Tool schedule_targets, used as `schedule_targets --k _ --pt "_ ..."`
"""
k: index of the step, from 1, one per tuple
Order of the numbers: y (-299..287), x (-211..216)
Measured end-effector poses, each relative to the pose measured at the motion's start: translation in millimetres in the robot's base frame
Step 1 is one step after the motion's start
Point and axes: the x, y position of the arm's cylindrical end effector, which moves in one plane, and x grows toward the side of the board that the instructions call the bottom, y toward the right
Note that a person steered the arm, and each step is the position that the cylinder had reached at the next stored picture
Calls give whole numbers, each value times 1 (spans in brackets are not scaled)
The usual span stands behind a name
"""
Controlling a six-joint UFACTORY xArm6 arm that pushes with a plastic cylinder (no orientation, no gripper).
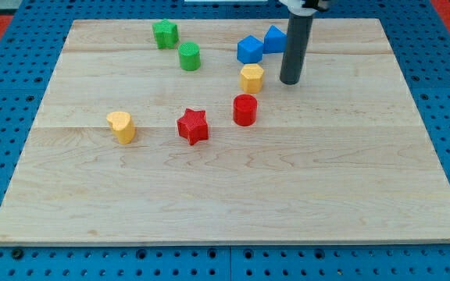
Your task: Place the yellow hexagon towards the bottom right side of the green circle
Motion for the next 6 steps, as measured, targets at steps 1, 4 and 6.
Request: schedule_targets --k 1,4,6 --pt "-37 0" --pt "-81 18" --pt "-68 -4"
